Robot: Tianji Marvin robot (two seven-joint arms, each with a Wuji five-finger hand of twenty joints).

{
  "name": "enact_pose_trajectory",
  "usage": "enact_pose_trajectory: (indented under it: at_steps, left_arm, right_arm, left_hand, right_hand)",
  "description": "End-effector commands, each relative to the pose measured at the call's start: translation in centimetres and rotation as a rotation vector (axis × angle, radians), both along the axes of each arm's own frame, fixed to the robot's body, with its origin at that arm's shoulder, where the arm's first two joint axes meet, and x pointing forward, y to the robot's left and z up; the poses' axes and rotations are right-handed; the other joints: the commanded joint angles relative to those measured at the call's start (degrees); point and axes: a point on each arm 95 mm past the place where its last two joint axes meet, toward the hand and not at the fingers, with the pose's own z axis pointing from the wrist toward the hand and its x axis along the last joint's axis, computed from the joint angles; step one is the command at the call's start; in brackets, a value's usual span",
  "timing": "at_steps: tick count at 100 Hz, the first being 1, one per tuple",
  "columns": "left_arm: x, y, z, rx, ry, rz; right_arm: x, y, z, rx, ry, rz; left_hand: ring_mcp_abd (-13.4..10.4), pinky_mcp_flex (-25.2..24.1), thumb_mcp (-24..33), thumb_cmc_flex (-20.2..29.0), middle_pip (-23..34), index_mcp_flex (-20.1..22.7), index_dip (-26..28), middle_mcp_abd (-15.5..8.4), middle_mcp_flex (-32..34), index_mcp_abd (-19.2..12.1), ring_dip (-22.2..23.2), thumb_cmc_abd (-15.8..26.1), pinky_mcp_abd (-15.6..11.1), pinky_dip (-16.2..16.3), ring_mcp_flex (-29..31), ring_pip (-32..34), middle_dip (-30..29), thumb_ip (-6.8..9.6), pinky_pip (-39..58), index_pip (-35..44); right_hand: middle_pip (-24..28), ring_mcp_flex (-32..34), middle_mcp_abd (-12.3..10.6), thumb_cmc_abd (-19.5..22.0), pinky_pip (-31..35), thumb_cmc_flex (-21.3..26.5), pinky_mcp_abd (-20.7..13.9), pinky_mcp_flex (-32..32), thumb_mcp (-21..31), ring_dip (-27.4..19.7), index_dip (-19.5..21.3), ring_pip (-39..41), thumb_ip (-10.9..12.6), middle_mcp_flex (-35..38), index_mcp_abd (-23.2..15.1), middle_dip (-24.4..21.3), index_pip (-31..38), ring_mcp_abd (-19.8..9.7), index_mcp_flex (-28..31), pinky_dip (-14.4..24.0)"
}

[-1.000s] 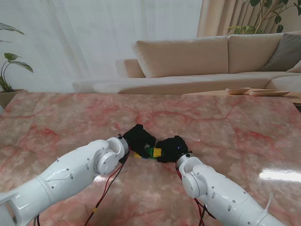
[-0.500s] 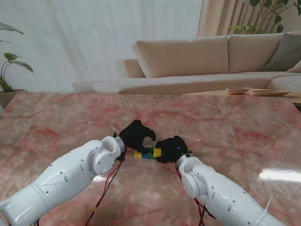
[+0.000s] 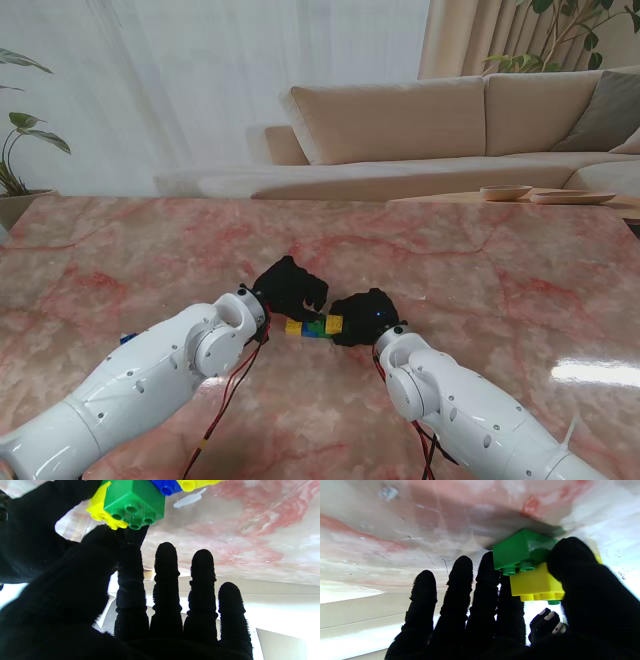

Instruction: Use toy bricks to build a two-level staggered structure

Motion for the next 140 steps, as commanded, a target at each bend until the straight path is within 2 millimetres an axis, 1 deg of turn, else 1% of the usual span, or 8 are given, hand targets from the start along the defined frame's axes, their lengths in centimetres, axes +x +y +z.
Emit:
enact_pose_trajectory:
  at_steps: [1, 14, 32, 37, 52, 57, 87, 140]
  left_arm:
    - [0.1, 0.0, -0.4, 0.024, 0.004, -0.001]
    - [0.2, 0.0, -0.9, 0.045, 0.006, -0.003]
    - [0.4, 0.0, -1.2, 0.077, 0.005, -0.018]
    - [0.4, 0.0, -1.3, 0.083, 0.007, -0.023]
    - [0.4, -0.2, -1.6, 0.094, 0.015, -0.031]
    - [0.5, -0.2, -1.6, 0.093, 0.018, -0.033]
    - [0.5, -0.6, -1.8, 0.074, 0.033, -0.048]
    - [0.6, -0.7, -3.0, 0.196, 0.066, -0.066]
  right_arm:
    - [-0.6, -0.2, -1.2, -0.016, 0.042, -0.005]
    - [-0.7, -0.2, -1.2, -0.016, 0.044, -0.003]
    - [-0.6, -0.2, -1.3, -0.016, 0.046, -0.003]
    - [-0.6, -0.2, -1.3, -0.017, 0.046, -0.004]
    - [-0.6, -0.2, -1.3, -0.017, 0.047, -0.003]
    - [-0.6, -0.2, -1.3, -0.017, 0.048, -0.001]
    - [-0.6, -0.2, -1.3, -0.017, 0.049, -0.001]
    - [-0.7, -0.1, -1.3, -0.018, 0.050, 0.003]
  left_hand:
    - [1.2, 0.0, 1.8, 2.8, -0.8, 1.1, -1.0, -0.7, 3.3, -1.9, 0.9, -1.5, 2.0, 1.2, 2.2, 1.9, 0.6, -1.79, 2.3, 1.7]
    - [1.0, 0.2, 2.9, 3.6, -4.3, 1.9, -2.3, -0.5, 5.2, -1.2, 0.4, -0.6, 2.2, 0.4, 3.0, 1.2, 0.6, -1.37, 2.2, 0.8]
    - [0.2, 1.2, 3.1, 3.9, -9.6, 4.2, -4.1, -1.7, 9.1, -2.3, -0.5, -1.4, 1.9, -0.5, 4.5, 0.7, -1.0, -1.50, 2.5, -0.8]
    - [0.1, 1.3, 3.1, 3.9, -10.5, 4.8, -4.6, -1.7, 9.9, -2.5, -0.6, -1.8, 1.9, -0.6, 4.7, 0.8, -1.6, -1.57, 2.6, -1.1]
    - [-0.1, 1.4, 3.1, 3.9, -11.0, 5.4, -5.1, -1.6, 10.4, -2.6, -0.6, -1.9, 1.8, -0.8, 4.9, 0.8, -1.9, -1.63, 2.6, -1.4]
    - [-0.2, 1.3, 3.1, 3.9, -11.4, 5.5, -5.2, -2.3, 10.7, -2.7, -0.7, -1.9, 1.7, -0.8, 5.0, 0.8, -2.0, -1.62, 2.6, -1.5]
    - [-0.5, 0.7, 3.3, 3.7, -12.7, 5.8, -5.6, -2.6, 11.4, -3.0, -0.7, -2.2, 1.2, -1.3, 4.9, 0.6, -1.9, -1.75, 1.9, -1.7]
    - [-0.9, 0.4, 3.4, 3.8, -13.8, 6.7, -6.5, -2.1, 12.4, -2.1, -0.9, -1.6, 1.2, -1.7, 4.9, 0.2, -2.5, -1.67, 1.4, -2.2]
  right_hand:
    - [-0.1, 0.9, -0.3, -0.1, 1.9, 0.7, 0.4, -0.7, 1.3, 0.9, -2.0, 1.0, -1.7, 0.6, -0.5, 0.5, -0.7, -1.0, 2.4, 1.6]
    - [-0.1, 0.9, -0.4, -0.1, 1.9, 0.8, 0.4, -0.7, 1.4, 0.9, -2.0, 1.0, -1.9, 0.7, -0.6, 0.4, -0.7, -1.0, 2.4, 1.6]
    - [-0.1, 0.9, -0.4, -0.2, 1.8, 0.8, 0.4, -0.8, 1.7, 1.0, -2.1, 1.0, -2.1, 0.7, -0.6, 0.4, -0.6, -1.0, 2.3, 1.6]
    - [-0.1, 0.9, -0.4, -0.2, 1.8, 0.8, 0.4, -0.8, 1.8, 1.0, -2.1, 1.0, -2.1, 0.7, -0.7, 0.4, -0.6, -1.0, 2.4, 1.6]
    - [-0.1, 0.9, -0.4, -0.3, 1.8, 0.8, 0.4, -0.8, 2.1, 1.0, -2.1, 1.0, -2.3, 0.7, -0.7, 0.4, -0.5, -1.0, 2.3, 1.6]
    - [-0.1, 0.9, -0.3, -0.4, 1.8, 0.8, 0.4, -0.8, 2.1, 1.0, -2.2, 1.0, -2.4, 0.8, -0.7, 0.5, -0.5, -1.0, 2.3, 1.6]
    - [-0.1, 1.0, -0.3, -0.5, 1.7, 0.8, 0.5, -0.8, 2.5, 1.0, -2.2, 1.0, -2.7, 0.8, -0.8, 0.5, -0.3, -1.0, 2.4, 1.6]
    - [-0.1, 1.0, -0.4, -0.6, 1.7, 0.9, 0.5, -0.8, 2.9, 1.0, -2.5, 0.9, -3.1, 0.9, -0.9, 0.5, -0.1, -1.0, 2.4, 1.7]
